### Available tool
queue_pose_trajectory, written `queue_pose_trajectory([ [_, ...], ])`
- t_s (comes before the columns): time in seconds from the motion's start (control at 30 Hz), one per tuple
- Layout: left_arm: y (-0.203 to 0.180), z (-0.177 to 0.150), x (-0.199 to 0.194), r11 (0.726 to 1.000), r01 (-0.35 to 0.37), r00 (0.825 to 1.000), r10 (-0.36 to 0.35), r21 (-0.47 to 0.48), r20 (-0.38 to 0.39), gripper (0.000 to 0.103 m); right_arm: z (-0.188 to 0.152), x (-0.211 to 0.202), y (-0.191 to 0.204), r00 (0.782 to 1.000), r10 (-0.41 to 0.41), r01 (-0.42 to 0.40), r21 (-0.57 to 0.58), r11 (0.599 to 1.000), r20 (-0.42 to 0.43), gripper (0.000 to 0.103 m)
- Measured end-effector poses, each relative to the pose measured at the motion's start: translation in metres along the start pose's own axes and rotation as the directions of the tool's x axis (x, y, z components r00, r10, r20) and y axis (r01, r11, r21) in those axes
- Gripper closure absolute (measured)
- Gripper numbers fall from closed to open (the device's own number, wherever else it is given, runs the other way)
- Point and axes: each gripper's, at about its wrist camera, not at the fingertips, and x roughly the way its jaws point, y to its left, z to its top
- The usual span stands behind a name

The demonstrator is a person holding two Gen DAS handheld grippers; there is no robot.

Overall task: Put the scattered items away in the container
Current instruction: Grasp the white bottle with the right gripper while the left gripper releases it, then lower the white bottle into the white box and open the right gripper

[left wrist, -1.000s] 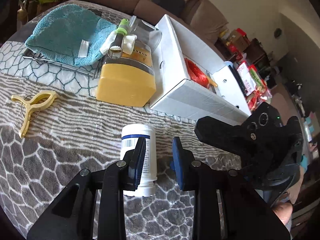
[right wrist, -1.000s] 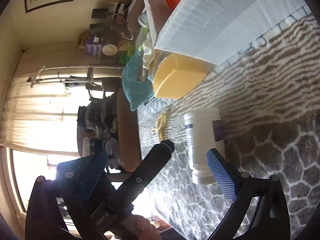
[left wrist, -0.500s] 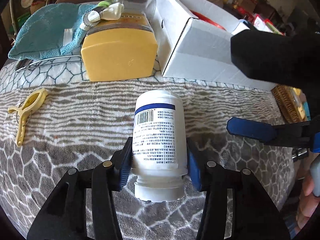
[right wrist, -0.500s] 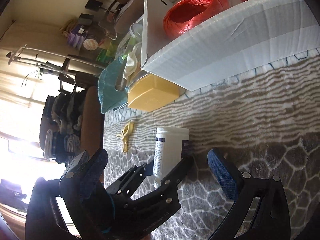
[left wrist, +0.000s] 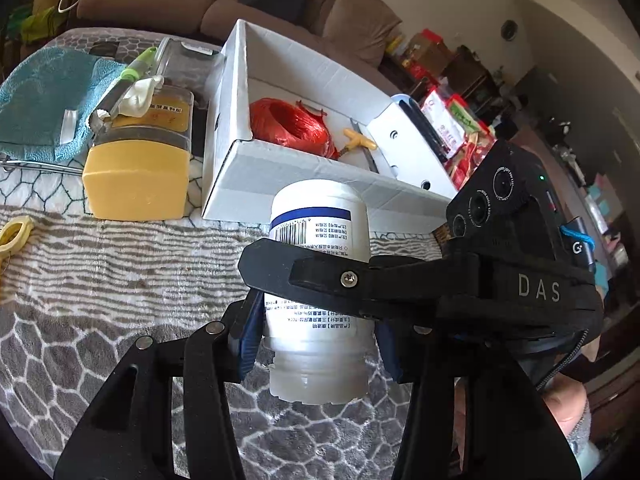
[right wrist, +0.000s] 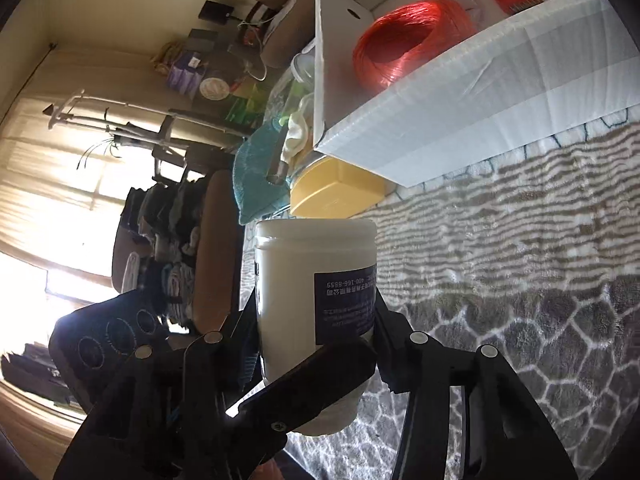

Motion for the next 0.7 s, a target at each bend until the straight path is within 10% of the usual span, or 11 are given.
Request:
queue_pose_trajectory([
  [0.33,-0.048,0.017,-0.010,0.991,-0.020,0.998,0.011,0.134,0.067,0.032,0.015,-0.053,0.000,0.991,-0.032,0.034,-0.020,0.999,0.130,0.054],
  [0.7,-0.071,0.091,-0.007,0.988,-0.045,0.992,0.028,0.145,0.121,0.027,0.115,-0.149,0.010,0.904,-0.302,0.333,-0.056,0.941,0.301,0.054],
])
